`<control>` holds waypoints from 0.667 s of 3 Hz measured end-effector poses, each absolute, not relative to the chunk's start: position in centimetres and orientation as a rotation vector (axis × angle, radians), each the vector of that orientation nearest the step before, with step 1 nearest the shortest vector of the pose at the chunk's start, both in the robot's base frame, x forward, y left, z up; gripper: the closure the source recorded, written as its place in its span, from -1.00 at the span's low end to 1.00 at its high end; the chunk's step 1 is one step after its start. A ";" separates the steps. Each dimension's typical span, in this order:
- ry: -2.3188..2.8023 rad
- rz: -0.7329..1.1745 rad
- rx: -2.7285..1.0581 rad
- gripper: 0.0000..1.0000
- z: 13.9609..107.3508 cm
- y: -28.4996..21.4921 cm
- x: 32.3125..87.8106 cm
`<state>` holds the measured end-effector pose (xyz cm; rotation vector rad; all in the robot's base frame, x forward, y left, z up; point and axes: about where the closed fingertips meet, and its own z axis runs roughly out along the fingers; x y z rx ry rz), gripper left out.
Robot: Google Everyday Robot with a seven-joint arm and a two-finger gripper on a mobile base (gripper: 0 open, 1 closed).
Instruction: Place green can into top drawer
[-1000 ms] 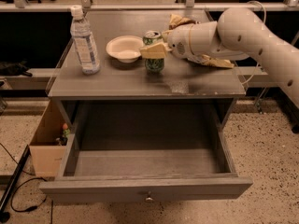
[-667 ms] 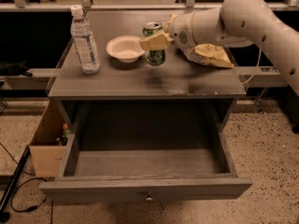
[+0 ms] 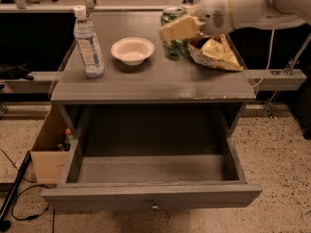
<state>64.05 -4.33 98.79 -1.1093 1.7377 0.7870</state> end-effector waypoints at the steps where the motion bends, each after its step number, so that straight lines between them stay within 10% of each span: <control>1: 1.777 0.803 -1.045 1.00 99.5 -9.8 58.7; 2: 1.792 0.820 -0.970 1.00 99.9 -13.5 55.0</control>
Offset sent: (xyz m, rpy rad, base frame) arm -0.1373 -0.1443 0.0144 0.1159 0.0951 -0.1643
